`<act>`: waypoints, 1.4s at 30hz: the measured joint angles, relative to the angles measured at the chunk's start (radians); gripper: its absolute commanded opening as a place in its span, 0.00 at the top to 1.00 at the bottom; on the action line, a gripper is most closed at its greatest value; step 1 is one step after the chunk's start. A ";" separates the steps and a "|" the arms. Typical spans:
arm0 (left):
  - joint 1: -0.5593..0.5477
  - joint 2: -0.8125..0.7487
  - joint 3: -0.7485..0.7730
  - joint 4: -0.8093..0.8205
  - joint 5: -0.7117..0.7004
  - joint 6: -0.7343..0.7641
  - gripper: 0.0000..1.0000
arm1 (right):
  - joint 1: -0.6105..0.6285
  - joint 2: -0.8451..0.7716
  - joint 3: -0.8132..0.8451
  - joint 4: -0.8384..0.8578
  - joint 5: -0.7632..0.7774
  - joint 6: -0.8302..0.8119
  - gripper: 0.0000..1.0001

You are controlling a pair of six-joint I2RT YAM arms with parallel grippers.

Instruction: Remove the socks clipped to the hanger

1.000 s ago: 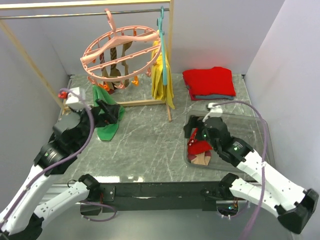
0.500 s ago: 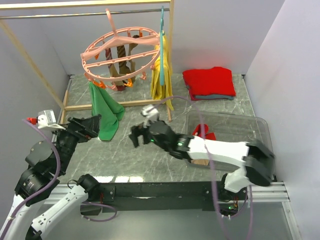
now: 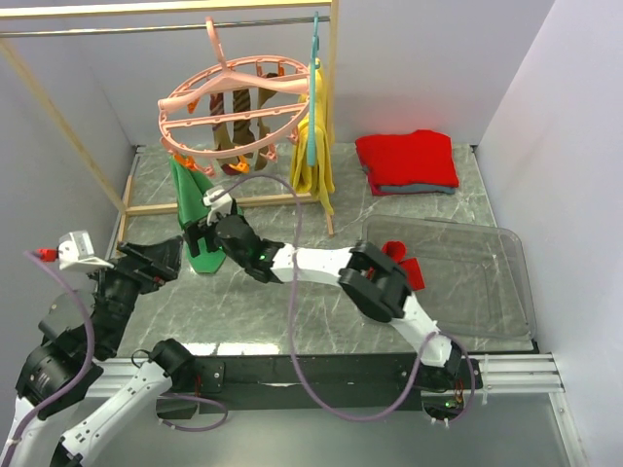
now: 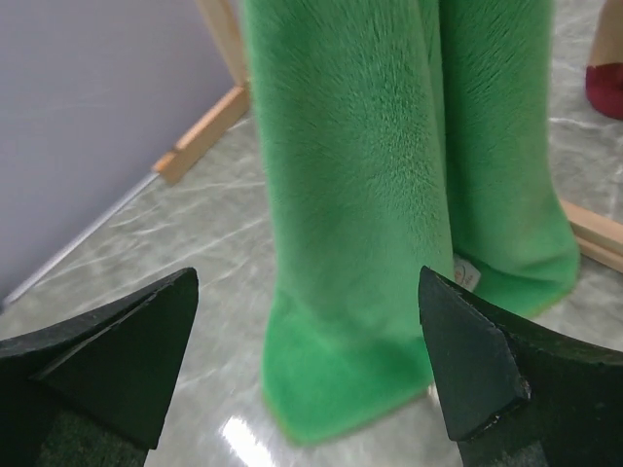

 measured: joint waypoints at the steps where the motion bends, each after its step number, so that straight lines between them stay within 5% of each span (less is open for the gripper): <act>1: 0.000 -0.009 0.000 -0.003 -0.007 -0.006 0.01 | -0.002 0.033 0.025 0.005 0.001 0.000 0.00; 7: 0.000 -0.042 -0.001 -0.029 -0.038 -0.063 0.01 | -0.015 0.220 0.206 0.016 0.019 0.001 0.14; 12: 0.000 -0.048 0.001 -0.058 -0.057 -0.077 0.01 | -0.020 0.289 0.315 0.002 0.029 0.014 0.71; 15: 0.000 -0.047 0.010 -0.073 -0.075 -0.074 0.01 | -0.021 0.303 0.365 -0.011 0.039 0.024 0.90; 18: 0.000 -0.047 0.032 -0.084 -0.093 -0.070 0.01 | -0.021 0.303 0.379 -0.016 0.029 0.039 0.99; 29: 0.000 -0.043 0.055 -0.108 -0.093 -0.070 0.02 | 0.056 0.060 0.019 -0.030 -0.050 0.032 1.00; 42: 0.000 -0.036 0.127 -0.113 -0.068 -0.069 0.02 | 0.128 -0.344 -0.338 -0.040 -0.312 0.084 1.00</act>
